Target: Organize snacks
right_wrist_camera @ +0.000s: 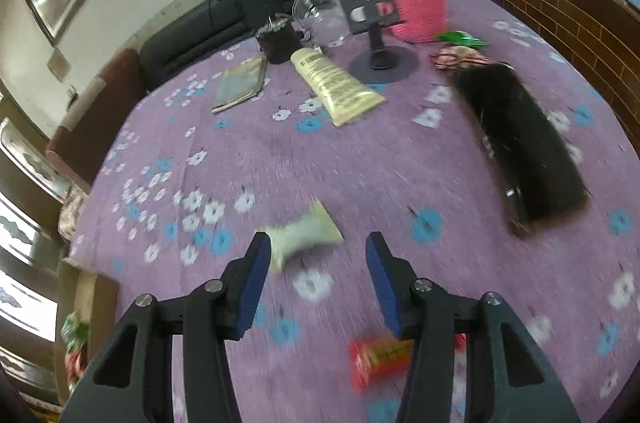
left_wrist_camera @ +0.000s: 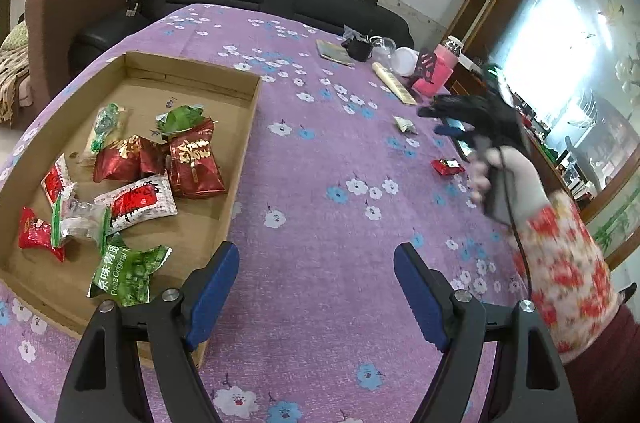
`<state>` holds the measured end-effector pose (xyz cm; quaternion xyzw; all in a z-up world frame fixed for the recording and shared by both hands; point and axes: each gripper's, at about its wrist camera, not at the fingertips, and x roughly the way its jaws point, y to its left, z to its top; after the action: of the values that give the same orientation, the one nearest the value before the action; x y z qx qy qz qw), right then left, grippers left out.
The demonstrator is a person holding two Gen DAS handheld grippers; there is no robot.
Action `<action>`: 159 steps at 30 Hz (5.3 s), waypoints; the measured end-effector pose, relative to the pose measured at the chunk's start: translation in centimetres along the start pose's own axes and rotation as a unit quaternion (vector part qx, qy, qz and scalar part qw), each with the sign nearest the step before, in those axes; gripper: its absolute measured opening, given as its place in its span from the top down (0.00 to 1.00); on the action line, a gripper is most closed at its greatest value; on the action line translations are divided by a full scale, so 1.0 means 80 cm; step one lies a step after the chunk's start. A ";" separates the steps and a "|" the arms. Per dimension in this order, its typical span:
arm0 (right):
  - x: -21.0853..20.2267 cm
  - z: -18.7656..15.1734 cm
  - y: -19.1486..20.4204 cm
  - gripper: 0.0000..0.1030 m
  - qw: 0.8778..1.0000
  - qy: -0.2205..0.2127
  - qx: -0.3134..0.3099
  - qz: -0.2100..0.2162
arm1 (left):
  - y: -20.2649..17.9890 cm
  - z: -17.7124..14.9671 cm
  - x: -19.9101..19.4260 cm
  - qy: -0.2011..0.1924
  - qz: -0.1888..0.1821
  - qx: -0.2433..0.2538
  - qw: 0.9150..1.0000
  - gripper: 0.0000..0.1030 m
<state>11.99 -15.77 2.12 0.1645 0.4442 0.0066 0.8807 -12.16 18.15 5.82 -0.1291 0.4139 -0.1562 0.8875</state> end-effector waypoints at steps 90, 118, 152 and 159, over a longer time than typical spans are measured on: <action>-0.075 -0.098 0.082 0.78 0.988 -0.039 -0.089 0.123 | 0.069 0.083 -0.030 -0.046 0.054 0.014 0.997 0.80; 0.018 -0.147 0.405 0.77 0.957 0.067 -0.226 0.169 | 0.234 0.132 0.014 0.001 0.114 -0.086 0.990 0.80; -0.091 -0.174 0.323 0.56 0.960 -0.034 -0.226 0.161 | 0.118 0.075 -0.091 -0.137 0.131 -0.027 0.981 0.15; -0.144 -0.184 0.265 0.52 0.959 -0.065 -0.230 0.155 | 0.079 0.052 -0.090 -0.133 0.165 -0.005 0.977 0.13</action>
<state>-3.66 6.64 9.30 0.0243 0.3414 0.2343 0.9099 -12.21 27.18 11.15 -0.0832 0.3086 0.0130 0.9474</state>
